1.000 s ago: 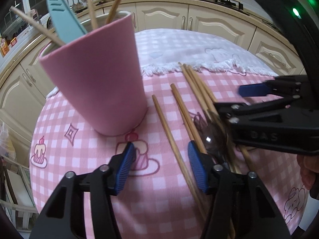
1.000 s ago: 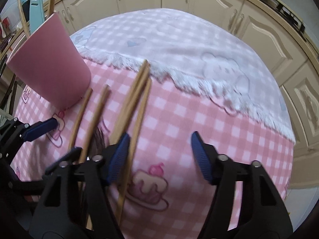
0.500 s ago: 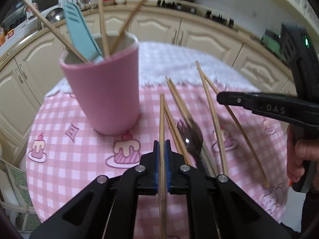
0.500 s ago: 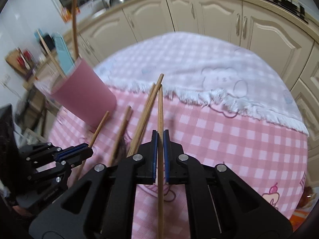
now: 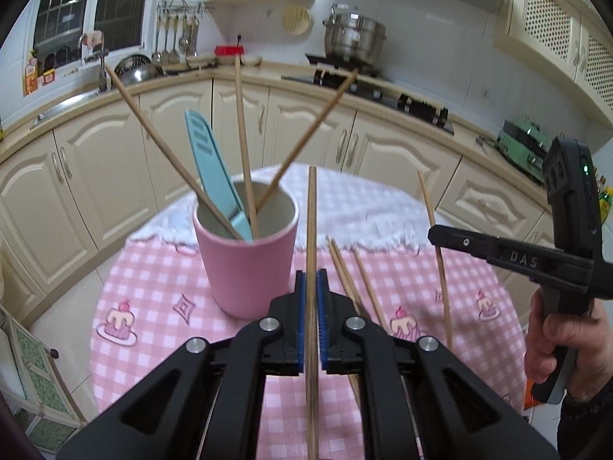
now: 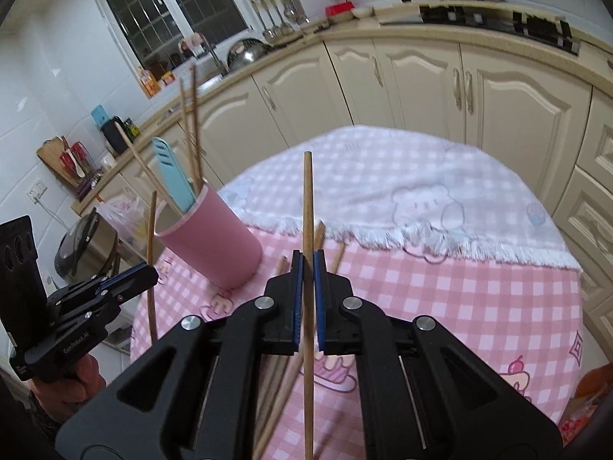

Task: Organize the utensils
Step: 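Carry both chopsticks up over the pink cup and lower them toward it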

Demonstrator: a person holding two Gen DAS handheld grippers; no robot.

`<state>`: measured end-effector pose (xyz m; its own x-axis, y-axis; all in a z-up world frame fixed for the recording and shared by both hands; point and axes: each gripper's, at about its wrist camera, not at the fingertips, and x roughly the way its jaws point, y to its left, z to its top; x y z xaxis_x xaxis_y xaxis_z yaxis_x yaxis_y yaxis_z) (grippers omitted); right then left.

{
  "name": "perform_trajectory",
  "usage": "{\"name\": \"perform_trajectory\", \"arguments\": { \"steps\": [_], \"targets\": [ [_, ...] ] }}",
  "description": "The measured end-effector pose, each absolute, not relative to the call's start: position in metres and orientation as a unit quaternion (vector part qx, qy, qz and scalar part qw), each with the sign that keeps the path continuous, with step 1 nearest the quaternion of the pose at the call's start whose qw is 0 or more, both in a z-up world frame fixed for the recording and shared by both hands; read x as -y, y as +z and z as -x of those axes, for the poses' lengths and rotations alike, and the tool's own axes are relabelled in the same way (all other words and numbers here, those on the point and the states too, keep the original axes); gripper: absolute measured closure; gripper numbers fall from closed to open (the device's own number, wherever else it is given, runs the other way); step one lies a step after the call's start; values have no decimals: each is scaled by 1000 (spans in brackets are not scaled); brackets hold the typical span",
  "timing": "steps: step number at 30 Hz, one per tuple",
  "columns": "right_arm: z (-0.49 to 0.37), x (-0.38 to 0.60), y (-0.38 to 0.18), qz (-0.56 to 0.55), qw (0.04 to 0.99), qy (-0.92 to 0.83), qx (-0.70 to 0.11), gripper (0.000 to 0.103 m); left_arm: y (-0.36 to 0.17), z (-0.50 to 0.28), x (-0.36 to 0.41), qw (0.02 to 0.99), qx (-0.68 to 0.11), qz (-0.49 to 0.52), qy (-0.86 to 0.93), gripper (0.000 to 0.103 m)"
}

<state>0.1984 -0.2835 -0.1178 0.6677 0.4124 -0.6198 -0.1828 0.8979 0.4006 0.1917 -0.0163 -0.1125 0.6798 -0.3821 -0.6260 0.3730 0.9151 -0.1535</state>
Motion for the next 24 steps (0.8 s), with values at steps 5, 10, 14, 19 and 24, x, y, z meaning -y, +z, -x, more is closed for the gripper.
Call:
{"name": "perform_trajectory", "arguments": {
  "steps": [5,10,14,19,24],
  "targets": [
    [-196,277,-95,-152,913,179,-333,97,-92,-190,16,928,-310,9,-206,98],
    [-196,269,-74,-148,920,194,-305,97,-72,-188,10,938,-281,11,-204,98],
    [-199,259,-48,-142,929,209,-269,97,-50,-186,1,946,-250,12,-204,98],
    [-206,245,-16,-129,940,221,-224,97,-23,-187,-12,956,-216,16,-200,98],
    [-216,236,18,-122,948,231,-179,97,11,-182,-25,961,-180,26,-209,98]
  ]
}}
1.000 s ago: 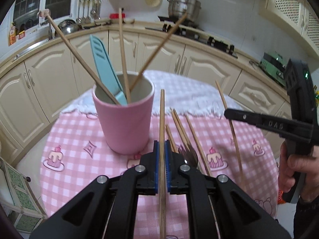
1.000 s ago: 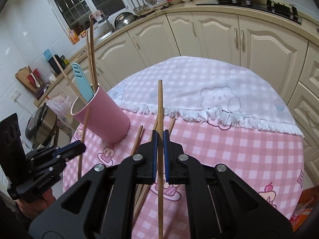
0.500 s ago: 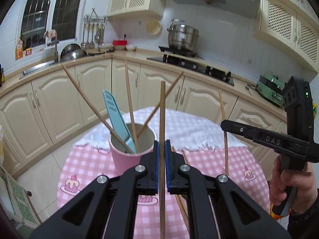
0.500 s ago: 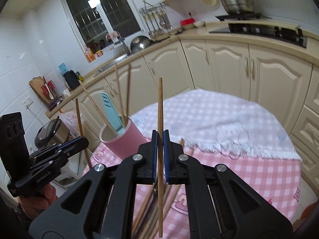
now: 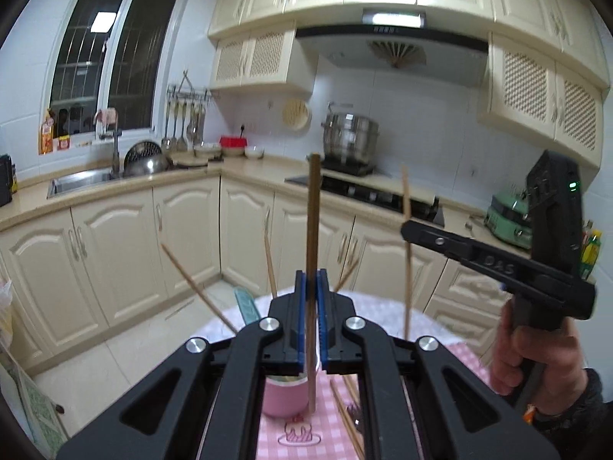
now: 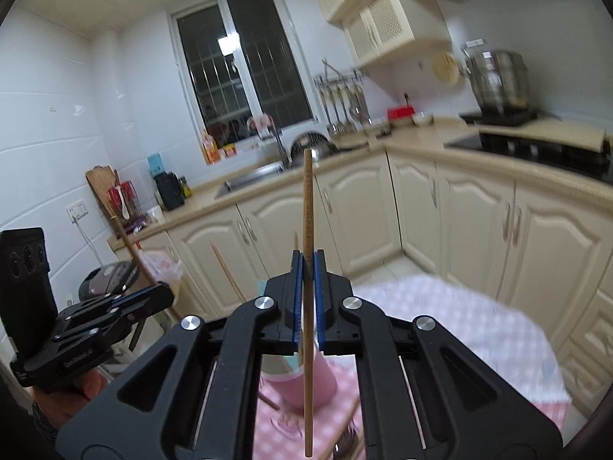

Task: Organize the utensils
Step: 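Carry both chopsticks up over the pink cup and lower them toward it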

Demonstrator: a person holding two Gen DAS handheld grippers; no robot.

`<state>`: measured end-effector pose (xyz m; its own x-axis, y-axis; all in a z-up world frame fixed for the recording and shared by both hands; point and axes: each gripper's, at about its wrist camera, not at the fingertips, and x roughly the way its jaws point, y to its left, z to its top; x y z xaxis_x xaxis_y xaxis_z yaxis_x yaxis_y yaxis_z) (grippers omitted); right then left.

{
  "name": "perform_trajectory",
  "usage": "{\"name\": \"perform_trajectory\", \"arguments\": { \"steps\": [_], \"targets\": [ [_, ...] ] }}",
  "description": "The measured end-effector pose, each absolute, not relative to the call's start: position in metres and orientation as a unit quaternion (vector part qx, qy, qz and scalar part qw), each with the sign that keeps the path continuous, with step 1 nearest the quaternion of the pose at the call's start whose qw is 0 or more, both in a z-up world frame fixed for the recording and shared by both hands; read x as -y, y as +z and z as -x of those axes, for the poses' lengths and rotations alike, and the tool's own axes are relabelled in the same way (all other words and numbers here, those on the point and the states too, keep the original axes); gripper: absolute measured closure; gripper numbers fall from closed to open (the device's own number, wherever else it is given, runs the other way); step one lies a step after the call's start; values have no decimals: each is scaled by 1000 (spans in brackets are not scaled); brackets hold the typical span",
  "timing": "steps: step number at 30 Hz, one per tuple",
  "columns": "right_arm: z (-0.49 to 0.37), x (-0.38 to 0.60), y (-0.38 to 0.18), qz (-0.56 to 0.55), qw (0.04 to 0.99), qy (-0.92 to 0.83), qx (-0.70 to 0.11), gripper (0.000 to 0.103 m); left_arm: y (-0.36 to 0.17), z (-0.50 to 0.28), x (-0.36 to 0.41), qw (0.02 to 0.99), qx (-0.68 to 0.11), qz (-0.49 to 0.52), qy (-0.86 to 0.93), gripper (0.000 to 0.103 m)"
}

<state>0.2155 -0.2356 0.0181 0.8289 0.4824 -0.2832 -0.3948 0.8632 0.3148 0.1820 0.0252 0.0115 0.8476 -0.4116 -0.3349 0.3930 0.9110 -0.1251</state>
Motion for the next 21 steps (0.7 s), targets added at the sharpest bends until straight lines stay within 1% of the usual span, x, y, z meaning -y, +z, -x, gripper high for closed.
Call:
{"name": "perform_trajectory", "arguments": {
  "steps": [5,10,21],
  "targets": [
    [-225,226,44,-117,954,237,-144,97,45,-178,-35,966,-140,25,-215,98],
    [-236,215,52,-117,955,241,-127,97,62,-187,-43,970,-120,25,-208,98],
    [-268,187,28,-108,955,244,-128,97,45,-215,-47,966,-154,24,-205,98]
  ]
}}
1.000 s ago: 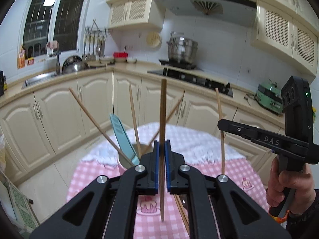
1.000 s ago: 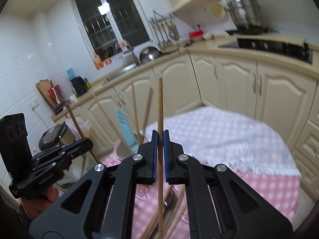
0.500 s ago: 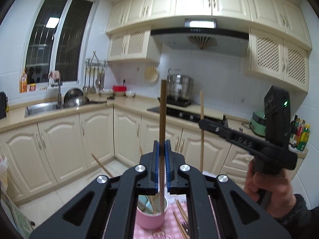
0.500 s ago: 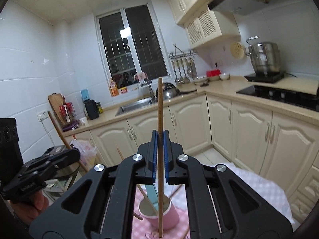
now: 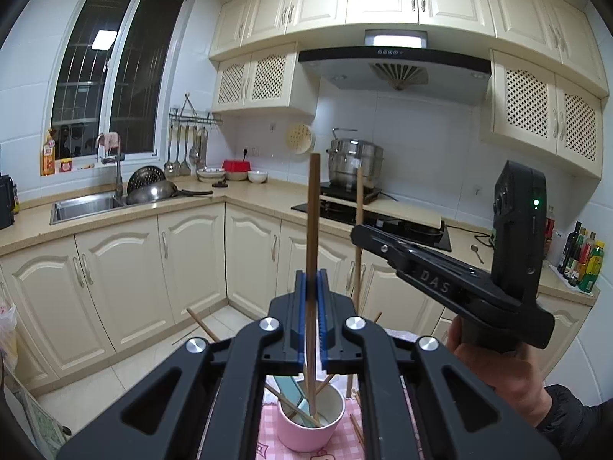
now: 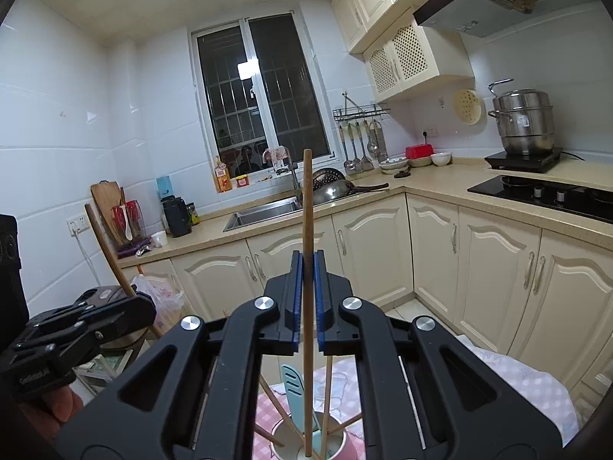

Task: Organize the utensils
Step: 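Open both tools to drop the chopsticks into the pink cup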

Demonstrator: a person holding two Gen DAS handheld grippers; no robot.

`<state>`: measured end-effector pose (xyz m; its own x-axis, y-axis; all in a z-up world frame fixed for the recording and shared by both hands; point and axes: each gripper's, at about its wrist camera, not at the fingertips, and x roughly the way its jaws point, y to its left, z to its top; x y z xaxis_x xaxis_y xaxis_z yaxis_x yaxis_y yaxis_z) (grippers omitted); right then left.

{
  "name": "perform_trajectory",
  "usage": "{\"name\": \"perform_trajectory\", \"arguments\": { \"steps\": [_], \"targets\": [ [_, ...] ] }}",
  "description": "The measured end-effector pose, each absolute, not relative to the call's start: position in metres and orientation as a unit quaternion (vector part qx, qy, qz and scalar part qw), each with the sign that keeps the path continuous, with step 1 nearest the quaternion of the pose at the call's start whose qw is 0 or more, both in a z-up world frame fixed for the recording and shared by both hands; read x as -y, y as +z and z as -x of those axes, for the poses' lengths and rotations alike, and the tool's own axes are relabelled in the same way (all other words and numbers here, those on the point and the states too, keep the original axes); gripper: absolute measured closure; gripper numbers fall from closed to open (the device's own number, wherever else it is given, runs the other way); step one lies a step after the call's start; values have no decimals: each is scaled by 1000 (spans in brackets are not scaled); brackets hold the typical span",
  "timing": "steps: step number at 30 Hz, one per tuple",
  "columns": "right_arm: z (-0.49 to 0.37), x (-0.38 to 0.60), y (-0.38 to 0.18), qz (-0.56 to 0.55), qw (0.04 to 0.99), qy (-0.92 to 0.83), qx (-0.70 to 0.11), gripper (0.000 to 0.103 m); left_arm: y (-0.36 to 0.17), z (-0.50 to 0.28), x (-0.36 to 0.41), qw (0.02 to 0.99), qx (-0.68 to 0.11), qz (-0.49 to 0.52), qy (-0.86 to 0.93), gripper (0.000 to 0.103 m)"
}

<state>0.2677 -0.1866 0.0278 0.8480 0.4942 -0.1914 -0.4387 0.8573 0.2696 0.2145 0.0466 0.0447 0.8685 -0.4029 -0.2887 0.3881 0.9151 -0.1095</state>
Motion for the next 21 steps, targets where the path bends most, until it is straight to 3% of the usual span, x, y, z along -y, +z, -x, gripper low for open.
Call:
{"name": "perform_trajectory", "arguments": {
  "steps": [7,12,13,14,16,19,21],
  "targets": [
    [-279,174,9,-84,958,235,-141,97,28,-228,-47,965,-172,18,-198,98],
    [-294,168,-17,-69,949,238,-195,95,3,-245,-44,958,-208,15,-195,96],
    [-294,169,-20,-70,948,237,-202,89,-2,-249,-43,956,-219,13,-195,90],
    [-293,173,-22,-75,948,234,-204,66,-6,-249,-43,956,-222,12,-191,72],
    [-286,182,-20,-81,953,221,-188,21,-9,-248,-45,958,-219,12,-184,46],
    [-279,194,-13,-88,956,214,-180,21,-10,-244,-48,961,-209,15,-180,32],
    [-277,205,-10,-105,956,209,-179,14,-10,-243,-50,963,-205,17,-172,22]
  ]
}}
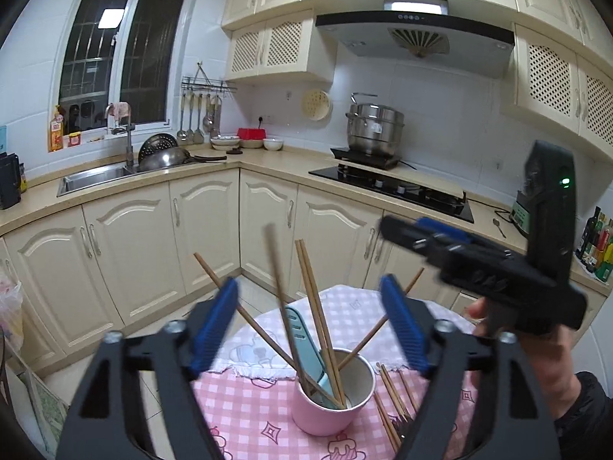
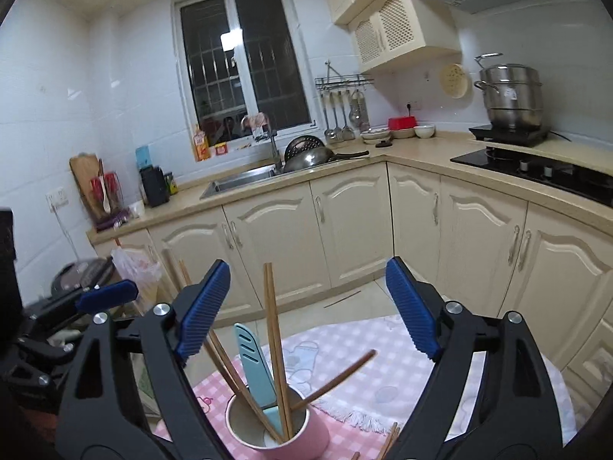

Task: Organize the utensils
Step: 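Open both tools to drop the chopsticks into the pink cup, then move both tools back down to the remaining chopsticks beside the cup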

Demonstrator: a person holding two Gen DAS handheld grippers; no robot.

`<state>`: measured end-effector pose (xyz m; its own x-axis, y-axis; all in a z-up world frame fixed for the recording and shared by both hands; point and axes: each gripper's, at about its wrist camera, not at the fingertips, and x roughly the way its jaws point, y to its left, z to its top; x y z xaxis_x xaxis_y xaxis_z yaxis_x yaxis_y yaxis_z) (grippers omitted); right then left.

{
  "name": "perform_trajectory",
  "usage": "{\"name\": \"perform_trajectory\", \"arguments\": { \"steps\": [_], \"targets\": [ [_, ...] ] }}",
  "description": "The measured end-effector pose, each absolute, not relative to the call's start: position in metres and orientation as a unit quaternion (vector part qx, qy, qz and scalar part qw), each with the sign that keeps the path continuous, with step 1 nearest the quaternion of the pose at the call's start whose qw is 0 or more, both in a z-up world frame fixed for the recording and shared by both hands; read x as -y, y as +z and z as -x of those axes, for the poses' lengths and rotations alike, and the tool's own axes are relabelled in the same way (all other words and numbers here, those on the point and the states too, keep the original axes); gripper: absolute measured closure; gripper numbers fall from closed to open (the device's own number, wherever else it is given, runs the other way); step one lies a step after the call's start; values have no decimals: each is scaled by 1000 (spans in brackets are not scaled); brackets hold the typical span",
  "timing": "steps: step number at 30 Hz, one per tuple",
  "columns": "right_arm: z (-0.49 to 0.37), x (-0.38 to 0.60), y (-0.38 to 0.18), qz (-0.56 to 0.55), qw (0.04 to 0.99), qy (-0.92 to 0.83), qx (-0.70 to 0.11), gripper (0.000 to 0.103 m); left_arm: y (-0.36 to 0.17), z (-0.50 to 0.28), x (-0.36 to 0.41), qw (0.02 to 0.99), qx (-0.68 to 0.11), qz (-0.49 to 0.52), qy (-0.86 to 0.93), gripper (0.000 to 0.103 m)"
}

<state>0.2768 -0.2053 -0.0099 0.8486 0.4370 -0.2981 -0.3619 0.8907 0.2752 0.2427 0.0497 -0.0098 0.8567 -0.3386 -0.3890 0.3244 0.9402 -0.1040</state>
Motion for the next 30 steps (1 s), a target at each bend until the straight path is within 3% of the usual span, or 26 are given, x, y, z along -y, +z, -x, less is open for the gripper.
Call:
{"name": "perform_trajectory", "arguments": {
  "steps": [1,3,30],
  "targets": [
    [-276,211,-9,-111,956,204,-179,8,-10,-242,-50,964,-203,18,-170,17],
    [-273,223,-7,-124,957,191,-182,6,-9,-239,-49,966,-200,17,-162,13],
    [-244,302,-56,-179,927,103,-313,6,-54,-214,-17,950,-273,17,-151,11]
  ]
}}
